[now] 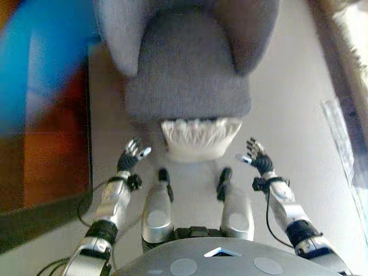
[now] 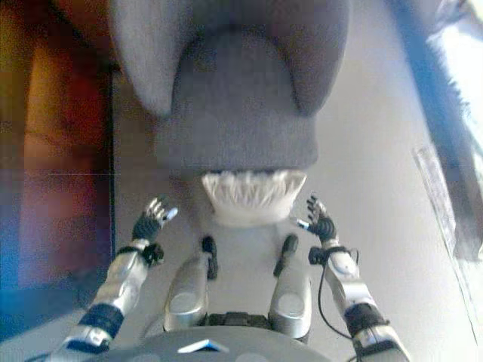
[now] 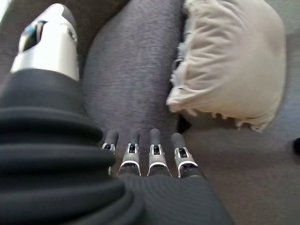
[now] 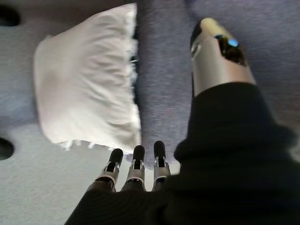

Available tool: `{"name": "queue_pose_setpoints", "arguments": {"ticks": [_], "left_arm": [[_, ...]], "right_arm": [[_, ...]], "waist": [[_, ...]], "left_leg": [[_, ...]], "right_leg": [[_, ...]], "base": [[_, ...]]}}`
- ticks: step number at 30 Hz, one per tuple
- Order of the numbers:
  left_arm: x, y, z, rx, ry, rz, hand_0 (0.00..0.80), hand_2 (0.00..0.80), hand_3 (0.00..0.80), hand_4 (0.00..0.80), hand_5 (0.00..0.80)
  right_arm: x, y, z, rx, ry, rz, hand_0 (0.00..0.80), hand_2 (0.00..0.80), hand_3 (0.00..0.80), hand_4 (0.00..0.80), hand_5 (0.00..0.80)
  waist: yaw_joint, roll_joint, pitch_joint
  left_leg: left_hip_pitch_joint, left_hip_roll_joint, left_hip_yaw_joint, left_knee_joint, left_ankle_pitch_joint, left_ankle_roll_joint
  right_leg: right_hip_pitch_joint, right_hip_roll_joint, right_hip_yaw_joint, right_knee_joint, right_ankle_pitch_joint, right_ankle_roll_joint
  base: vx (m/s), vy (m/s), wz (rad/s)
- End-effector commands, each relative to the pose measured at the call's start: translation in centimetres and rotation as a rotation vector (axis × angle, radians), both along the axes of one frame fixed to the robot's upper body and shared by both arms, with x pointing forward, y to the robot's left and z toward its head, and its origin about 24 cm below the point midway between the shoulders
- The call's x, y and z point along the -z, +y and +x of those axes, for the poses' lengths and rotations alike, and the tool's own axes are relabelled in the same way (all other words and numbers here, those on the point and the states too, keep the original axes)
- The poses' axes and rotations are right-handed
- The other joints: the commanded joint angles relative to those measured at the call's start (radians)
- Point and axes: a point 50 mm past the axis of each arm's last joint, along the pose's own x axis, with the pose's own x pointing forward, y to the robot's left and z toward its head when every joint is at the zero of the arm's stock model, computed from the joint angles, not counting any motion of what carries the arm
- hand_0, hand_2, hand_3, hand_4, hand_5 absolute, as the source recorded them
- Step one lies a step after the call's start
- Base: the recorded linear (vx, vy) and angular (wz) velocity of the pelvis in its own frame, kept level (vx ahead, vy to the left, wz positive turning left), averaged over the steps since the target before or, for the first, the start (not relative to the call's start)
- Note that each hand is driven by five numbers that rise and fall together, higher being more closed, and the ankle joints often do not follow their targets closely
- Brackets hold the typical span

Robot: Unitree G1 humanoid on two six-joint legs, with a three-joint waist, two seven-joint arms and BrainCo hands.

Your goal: Pick up the cushion and take it to the sofa

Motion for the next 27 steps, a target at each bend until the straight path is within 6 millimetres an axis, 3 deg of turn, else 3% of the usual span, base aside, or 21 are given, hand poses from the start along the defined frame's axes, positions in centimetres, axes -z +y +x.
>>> {"name": "queue_pose_setpoints", "arguments": {"ticks": [1,9,15,27], "left_arm": [[-2.1,-0.4,0.8,-0.014,-0.12,0.027,0.0,0.0,0.0,0.0,0.0],[-6.6,-1.3,4.5,-0.015,-0.284,0.043,0.0,0.0,0.0,0.0,0.0],[-8.4,-2.0,6.3,-0.009,-0.336,0.038,0.0,0.0,0.0,0.0,0.0],[-12.0,-3.1,9.8,0.11,-0.364,0.005,0.0,0.0,0.0,0.0,0.0]], "right_arm": [[-3.7,0.3,2.4,0.004,-0.18,-0.019,0.0,0.0,0.0,0.0,0.0],[-9.1,-1.0,7.6,0.01,-0.275,0.028,0.0,0.0,0.0,0.0,0.0],[-12.2,-2.4,9.8,0.067,-0.304,0.043,0.0,0.0,0.0,0.0,0.0],[-16.3,-4.6,12.6,0.252,-0.294,0.004,0.0,0.0,0.0,0.0,0.0]], "waist": [[-0.002,0.008,0.007],[-0.008,0.061,0.068],[-0.017,0.09,0.068],[-0.032,0.105,0.068]], "left_leg": [[-0.075,0.005,-0.067,0.115,-0.109,-0.007],[-0.345,-0.003,-0.082,0.348,-0.188,0.011],[-0.515,-0.007,-0.09,0.519,-0.233,0.028],[-0.698,0.018,-0.108,0.684,-0.238,0.046]], "right_leg": [[-0.075,-0.076,0.098,0.092,-0.017,0.096],[-0.361,-0.085,0.167,0.351,-0.081,0.074],[-0.538,-0.077,0.215,0.522,-0.128,0.056],[-0.703,-0.037,0.256,0.677,-0.177,0.025]], "base": [[-0.129,0.103,-0.05],[-0.133,0.106,-0.16],[-0.057,0.054,0.0],[0.001,-0.007,-0.02]]}}
